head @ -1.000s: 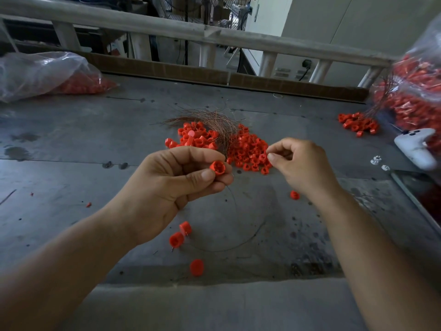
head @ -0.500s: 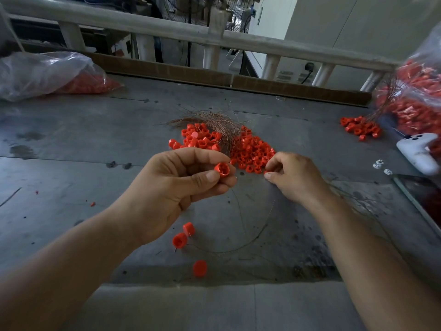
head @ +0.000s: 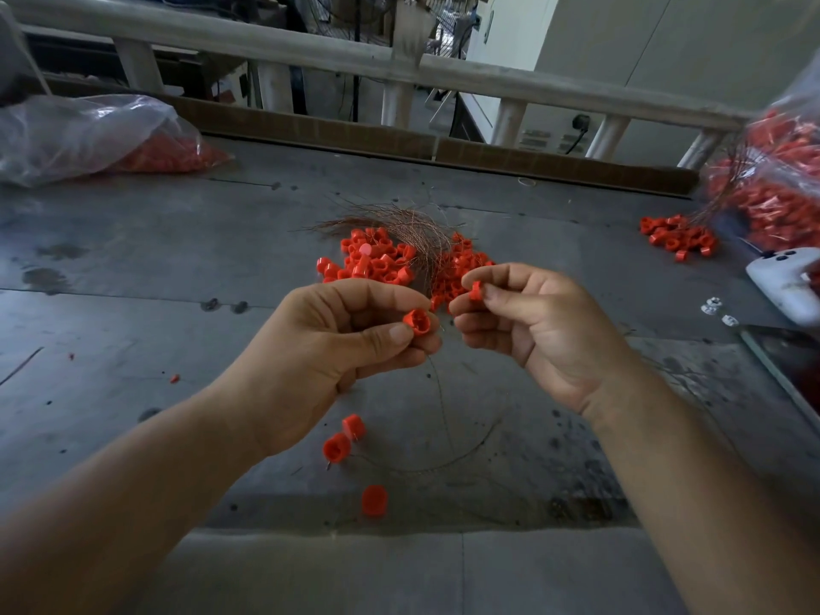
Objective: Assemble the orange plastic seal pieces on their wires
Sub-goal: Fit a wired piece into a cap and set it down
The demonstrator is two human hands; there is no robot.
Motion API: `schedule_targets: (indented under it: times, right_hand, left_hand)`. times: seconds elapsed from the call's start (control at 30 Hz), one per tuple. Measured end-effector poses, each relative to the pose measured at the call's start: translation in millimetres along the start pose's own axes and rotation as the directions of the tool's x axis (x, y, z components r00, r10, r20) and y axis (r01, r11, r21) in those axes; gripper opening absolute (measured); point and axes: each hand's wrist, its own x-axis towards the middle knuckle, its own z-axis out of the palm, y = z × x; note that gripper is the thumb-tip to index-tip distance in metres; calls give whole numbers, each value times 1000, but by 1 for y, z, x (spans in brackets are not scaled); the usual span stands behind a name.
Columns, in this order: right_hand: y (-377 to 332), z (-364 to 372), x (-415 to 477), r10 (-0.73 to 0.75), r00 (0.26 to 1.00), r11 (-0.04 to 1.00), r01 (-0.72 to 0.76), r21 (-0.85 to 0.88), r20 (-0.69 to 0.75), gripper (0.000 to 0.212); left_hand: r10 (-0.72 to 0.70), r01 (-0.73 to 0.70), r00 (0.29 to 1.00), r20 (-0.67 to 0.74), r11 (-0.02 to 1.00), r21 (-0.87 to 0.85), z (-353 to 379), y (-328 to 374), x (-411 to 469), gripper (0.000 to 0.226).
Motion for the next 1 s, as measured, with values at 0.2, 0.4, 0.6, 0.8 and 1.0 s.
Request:
schedule_targets:
  times: [0.2,0.4,0.6,0.8,1.0]
  right_hand:
    - [-1,4,-3,10,996,998,-15,64,87,16]
    - [2,7,-2,20,996,997,-27,72,87,9]
    - [5,8,0,7,998,1000,-6,-19,64,12]
    - [7,9,-1,-17,994,999,14,30,106,15]
    - [12,13,-3,-128,986,984,140,-114,106,18]
  left_hand:
    - [-8,8,1000,10,999,37,-2,0,1,21]
    - [-7,6,1000,10,999,51,-3,1,1,22]
    - [-12,12,1000,9,999,50,-5,1,1,22]
    - [-10,10,1000,-2,998,61,-5,1,1,22]
    - [-1,3,1000,-30,997,80,-4,1,1,23]
